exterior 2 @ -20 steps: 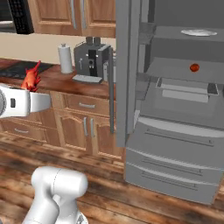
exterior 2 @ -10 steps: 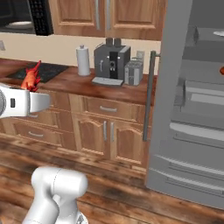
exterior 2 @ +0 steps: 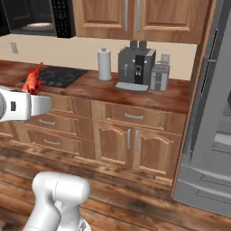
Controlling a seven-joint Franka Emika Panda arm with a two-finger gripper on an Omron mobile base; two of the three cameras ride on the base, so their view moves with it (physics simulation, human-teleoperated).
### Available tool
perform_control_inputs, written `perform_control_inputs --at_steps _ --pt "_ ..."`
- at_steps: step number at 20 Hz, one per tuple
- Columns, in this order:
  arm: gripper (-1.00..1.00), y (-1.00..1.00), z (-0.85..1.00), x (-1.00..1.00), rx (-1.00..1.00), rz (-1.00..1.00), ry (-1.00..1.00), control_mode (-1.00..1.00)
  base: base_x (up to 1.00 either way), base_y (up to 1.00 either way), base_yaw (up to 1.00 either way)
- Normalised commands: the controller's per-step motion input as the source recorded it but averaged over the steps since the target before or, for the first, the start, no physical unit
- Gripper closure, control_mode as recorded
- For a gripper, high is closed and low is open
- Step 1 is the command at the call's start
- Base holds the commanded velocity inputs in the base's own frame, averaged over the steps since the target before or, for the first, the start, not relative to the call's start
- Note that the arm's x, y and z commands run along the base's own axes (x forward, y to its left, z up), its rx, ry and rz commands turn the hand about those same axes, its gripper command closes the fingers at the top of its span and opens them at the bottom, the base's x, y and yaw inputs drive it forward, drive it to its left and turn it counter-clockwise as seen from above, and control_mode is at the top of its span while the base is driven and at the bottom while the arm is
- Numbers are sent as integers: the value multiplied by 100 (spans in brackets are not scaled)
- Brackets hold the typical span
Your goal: Transport the fish from the fridge to the microwave and turn on the microwave.
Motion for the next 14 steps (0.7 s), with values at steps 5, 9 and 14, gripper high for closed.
perform_control_inputs --at_steps 5,9,14 --pt "100 0 0 0 0 0 0 100 36 60 0" --pt "100 0 0 0 0 0 0 100 40 59 0" --pt "100 0 0 0 0 0 0 100 47 55 0"
